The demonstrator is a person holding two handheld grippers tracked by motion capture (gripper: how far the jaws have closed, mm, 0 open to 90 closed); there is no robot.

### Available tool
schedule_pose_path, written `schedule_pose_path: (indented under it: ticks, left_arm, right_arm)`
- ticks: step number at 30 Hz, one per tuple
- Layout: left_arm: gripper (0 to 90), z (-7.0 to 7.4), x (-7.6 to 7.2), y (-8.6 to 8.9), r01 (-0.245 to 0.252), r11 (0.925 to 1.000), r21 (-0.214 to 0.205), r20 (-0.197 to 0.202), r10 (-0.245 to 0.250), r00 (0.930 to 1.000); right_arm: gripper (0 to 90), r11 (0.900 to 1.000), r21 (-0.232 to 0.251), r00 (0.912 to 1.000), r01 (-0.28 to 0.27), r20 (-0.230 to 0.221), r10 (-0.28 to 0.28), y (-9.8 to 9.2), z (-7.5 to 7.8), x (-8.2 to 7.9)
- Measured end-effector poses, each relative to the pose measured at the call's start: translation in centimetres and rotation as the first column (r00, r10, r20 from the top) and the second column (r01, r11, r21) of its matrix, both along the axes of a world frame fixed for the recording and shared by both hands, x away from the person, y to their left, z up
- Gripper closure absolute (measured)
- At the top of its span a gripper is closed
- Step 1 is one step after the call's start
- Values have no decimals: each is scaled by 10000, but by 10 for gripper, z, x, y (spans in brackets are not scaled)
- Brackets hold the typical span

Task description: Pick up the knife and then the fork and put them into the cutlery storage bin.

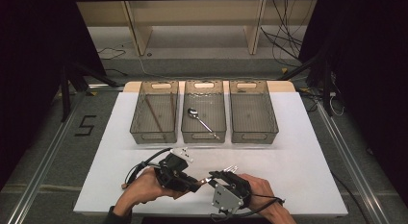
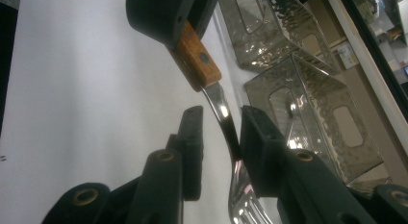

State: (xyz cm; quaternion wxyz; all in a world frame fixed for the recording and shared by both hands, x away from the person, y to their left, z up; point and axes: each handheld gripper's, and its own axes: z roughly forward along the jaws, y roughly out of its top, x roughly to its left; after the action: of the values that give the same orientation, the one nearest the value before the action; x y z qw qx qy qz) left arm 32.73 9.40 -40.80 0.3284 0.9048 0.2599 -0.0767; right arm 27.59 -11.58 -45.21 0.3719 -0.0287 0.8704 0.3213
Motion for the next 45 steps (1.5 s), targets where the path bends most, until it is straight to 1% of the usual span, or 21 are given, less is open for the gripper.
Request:
schedule_pose_path:
  ticks: [1,2,4,5,7,8,12,15,17,22,27,28,30,31,32,33,36,37,41,43,45]
  left_arm:
    - [761,0,0,0,2,10000,20,1,-2,10000]
    - [760,-1,0,0,-6,10000,6,-7,6,10000]
    - [760,-1,0,0,9,10000,35,-23,-9,10000]
    - [760,-1,0,0,-4,10000,6,-38,4,10000]
    - [760,-1,0,0,5,10000,-32,-52,-5,10000]
    - [760,-1,0,0,5,10000,-51,-64,-6,10000]
    - [756,-1,2,2,-5,9999,-149,-198,2,9998]
    - [748,0,3,4,-126,9993,-341,-200,119,9997]
    - [743,1,3,5,-143,9992,-380,-160,137,9998]
    - [614,6,4,9,-429,9964,-725,-102,423,9991]
    - [481,14,4,17,-773,9923,-969,221,798,9966]
    - [465,16,5,19,-896,9903,-1060,317,934,9951]
    - [409,19,6,24,-1150,9860,-1208,505,1218,9913]
    - [377,21,6,26,-1323,9819,-1357,555,1409,9885]
    - [358,22,7,28,-1378,9792,-1487,640,1486,9868]
    - [340,24,7,30,-1433,9761,-1632,704,1564,9852]
    - [284,28,9,39,-1750,9655,-1927,988,1965,9755]
    - [270,28,9,42,-1853,9629,-1962,1090,2092,9718]
    - [241,28,12,54,-2339,9445,-2308,1327,2687,9540]
    - [232,27,13,58,-2544,9346,-2486,1501,2967,9431]
    - [226,25,13,61,-2677,9303,-2509,1658,3137,9349]
  right_arm:
    - [724,9997,-168,9997,-168,192,171,-1,0,1]
    - [735,10000,-22,10000,17,57,-17,0,0,-1]
    - [759,10000,-61,9999,-66,99,66,0,0,-1]
    - [772,10000,-90,9998,-41,180,43,0,0,-1]
    - [791,9992,-235,9984,-325,448,335,-1,1,1]
    - [796,9995,-212,9990,-229,381,237,-1,1,0]
    - [827,9975,-604,9950,-357,905,411,0,0,-2]
    - [869,9957,-856,9945,-353,953,434,1,-2,-3]
    - [884,9962,-784,9946,-379,934,452,1,-1,-3]
    - [887,9941,-997,9954,-428,812,510,-1,0,-2]
    - [888,9969,-755,9978,-231,610,277,-5,2,1]
    - [888,9954,-904,9978,-303,556,354,-7,4,3]
    - [887,9968,-766,9986,-206,461,242,-9,5,5]
    - [887,9977,-667,9994,-129,305,150,-10,5,5]
    - [888,9984,-537,9998,193,30,-192,-11,6,5]
    - [888,9981,-556,9997,246,-36,-249,-13,7,7]
    - [887,9977,-439,9982,517,-284,-530,-22,9,14]
    - [888,9972,-234,9966,716,-394,-724,-25,9,17]
    - [888,9919,0,9893,1270,-726,-1267,-39,15,28]
    - [887,9871,202,9829,1588,-974,-1561,-46,19,33]
    - [888,9808,470,9747,1895,-1294,-1821,-51,23,40]
